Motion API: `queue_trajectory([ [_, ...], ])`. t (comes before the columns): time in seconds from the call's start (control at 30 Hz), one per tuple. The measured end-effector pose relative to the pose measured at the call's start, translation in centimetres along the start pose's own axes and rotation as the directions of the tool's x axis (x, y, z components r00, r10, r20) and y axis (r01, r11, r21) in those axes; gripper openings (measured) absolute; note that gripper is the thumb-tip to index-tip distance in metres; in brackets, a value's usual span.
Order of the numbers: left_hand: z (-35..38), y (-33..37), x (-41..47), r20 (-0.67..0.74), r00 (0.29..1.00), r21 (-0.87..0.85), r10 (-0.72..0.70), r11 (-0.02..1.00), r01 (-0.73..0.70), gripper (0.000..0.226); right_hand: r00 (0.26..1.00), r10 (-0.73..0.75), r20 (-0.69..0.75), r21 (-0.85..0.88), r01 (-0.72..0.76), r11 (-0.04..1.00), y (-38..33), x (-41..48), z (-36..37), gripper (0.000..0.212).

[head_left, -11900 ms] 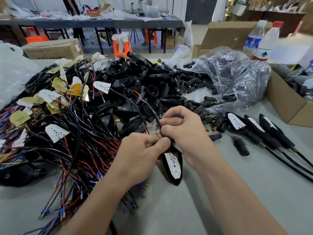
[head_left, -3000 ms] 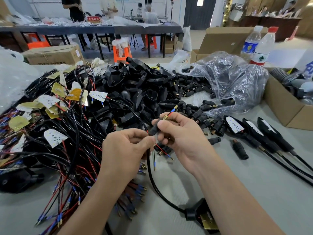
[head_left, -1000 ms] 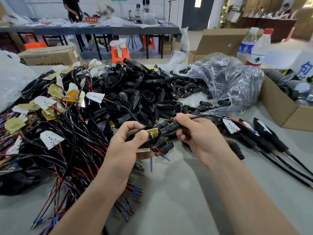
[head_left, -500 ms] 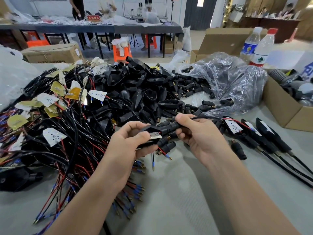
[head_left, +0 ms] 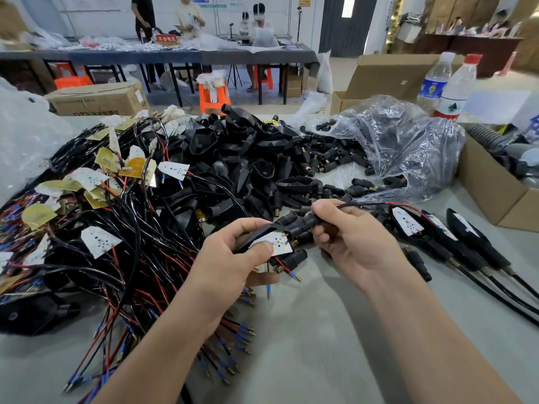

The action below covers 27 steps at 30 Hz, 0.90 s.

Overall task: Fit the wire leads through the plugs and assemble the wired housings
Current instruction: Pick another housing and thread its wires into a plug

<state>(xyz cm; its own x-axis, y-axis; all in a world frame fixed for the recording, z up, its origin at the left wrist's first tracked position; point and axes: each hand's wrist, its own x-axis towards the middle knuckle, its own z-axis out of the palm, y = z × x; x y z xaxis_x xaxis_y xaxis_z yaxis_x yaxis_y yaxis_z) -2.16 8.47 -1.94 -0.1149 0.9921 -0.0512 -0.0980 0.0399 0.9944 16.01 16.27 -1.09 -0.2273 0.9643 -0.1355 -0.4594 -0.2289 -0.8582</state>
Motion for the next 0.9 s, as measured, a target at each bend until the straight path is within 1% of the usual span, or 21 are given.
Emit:
queue_trajectory([
  [0.07,0.13,0.11,-0.11,0.017,0.999,-0.014,-0.031,0.999,0.031,0.021,0.999,-0.007,0.045,0.021,0.006,1.0,-0.11,-0.01,-0.24,0.032],
  [0.17,0.21,0.18,-0.06,0.017,0.999,-0.033,-0.052,0.998,0.052,0.019,0.993,-0.012,0.114,0.044,0.007,0.999,-0.2,-0.15,-0.35,0.017],
  [0.23,0.18,0.16,0.01,0.022,0.998,-0.045,-0.056,0.997,0.057,0.021,0.989,-0.007,0.145,0.054,-0.001,0.999,-0.25,-0.23,-0.4,0.016],
  [0.33,0.17,0.07,0.0,0.011,0.999,-0.033,-0.033,0.999,0.033,0.026,0.995,-0.001,0.099,0.013,0.0,1.0,0.0,-0.16,-0.28,0.014],
  [0.43,0.17,-0.29,0.17,-0.027,1.0,0.027,0.005,1.0,-0.004,0.034,0.998,-0.014,0.064,-0.003,0.014,1.0,0.14,-0.11,-0.13,0.02],
  [0.53,-0.13,-0.49,0.53,-0.067,0.998,-0.003,0.007,1.0,-0.007,0.028,0.991,0.006,0.137,0.042,-0.011,0.999,-0.06,-0.23,-0.15,0.023],
  [0.6,-0.36,-0.5,0.64,-0.054,0.999,-0.036,0.009,0.999,-0.011,0.018,0.983,0.019,0.183,0.067,-0.031,0.997,-0.13,-0.21,-0.31,0.026],
  [0.63,-0.44,-0.49,0.62,-0.037,0.999,-0.031,0.012,0.999,-0.013,0.017,0.98,0.026,0.195,0.073,-0.041,0.996,-0.15,-0.2,-0.37,0.028],
  [0.7,-0.56,-0.57,0.6,-0.01,1.0,-0.002,0.016,1.0,-0.016,0.022,0.976,0.046,0.211,0.085,-0.065,0.994,-0.15,-0.18,-0.46,0.029],
  [0.77,-0.5,-0.59,0.54,-0.005,1.0,-0.007,0.013,1.0,-0.013,0.021,0.976,0.063,0.21,0.093,-0.084,0.992,-0.19,-0.21,-0.54,0.029],
  [0.9,-0.45,-0.52,0.51,-0.041,0.999,-0.054,-0.011,0.999,0.009,0.019,0.975,0.079,0.207,0.1,-0.101,0.99,-0.22,-0.37,-0.51,0.028],
])
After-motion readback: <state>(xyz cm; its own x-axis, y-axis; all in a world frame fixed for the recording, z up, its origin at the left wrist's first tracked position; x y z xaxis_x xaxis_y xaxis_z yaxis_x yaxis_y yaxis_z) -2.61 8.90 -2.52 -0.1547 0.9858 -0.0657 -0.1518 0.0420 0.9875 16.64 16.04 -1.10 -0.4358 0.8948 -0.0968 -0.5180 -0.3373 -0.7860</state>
